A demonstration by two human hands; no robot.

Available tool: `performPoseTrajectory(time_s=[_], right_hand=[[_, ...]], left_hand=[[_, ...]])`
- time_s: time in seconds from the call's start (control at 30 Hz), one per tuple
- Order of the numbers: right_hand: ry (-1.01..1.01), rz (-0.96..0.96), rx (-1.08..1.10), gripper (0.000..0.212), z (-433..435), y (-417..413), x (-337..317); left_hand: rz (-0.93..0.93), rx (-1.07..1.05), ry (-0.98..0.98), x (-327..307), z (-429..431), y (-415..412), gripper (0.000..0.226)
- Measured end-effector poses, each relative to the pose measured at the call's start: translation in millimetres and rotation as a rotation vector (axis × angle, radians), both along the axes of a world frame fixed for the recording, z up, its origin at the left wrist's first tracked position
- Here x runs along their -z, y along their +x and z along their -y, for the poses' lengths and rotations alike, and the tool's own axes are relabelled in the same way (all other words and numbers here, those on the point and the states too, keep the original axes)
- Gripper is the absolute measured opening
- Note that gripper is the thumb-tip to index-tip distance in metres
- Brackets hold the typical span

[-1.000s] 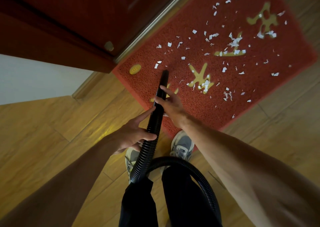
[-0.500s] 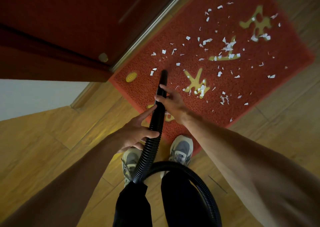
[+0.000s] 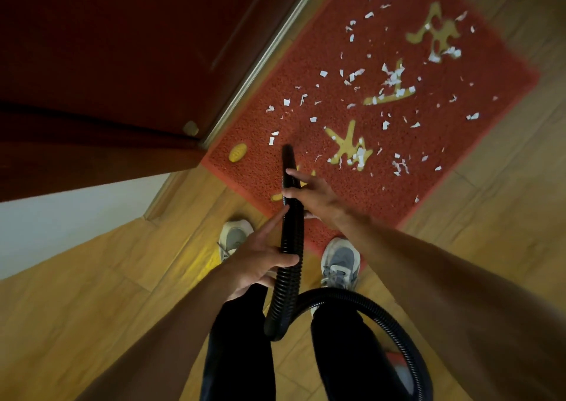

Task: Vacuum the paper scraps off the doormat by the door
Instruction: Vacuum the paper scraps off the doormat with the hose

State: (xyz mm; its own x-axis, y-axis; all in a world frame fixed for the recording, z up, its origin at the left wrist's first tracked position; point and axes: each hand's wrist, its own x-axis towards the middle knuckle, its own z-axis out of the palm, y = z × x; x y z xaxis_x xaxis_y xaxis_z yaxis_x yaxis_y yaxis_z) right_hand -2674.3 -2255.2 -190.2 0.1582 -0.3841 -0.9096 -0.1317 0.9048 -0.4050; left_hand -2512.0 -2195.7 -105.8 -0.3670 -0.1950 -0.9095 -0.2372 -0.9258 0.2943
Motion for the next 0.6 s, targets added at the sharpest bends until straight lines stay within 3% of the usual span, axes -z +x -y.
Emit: performPoseTrajectory(time_s=[0.27, 0.6], right_hand=[[-0.176, -0.045, 0.016, 0.058, 18, 33, 12], [-0.013, 0.0, 0.077, 0.058, 6, 44, 6]], left_hand=[[0.018, -0.024, -0.037, 13, 20, 29, 0.087], [-0.039, 0.014, 0.008, 7, 12, 44, 0.091]])
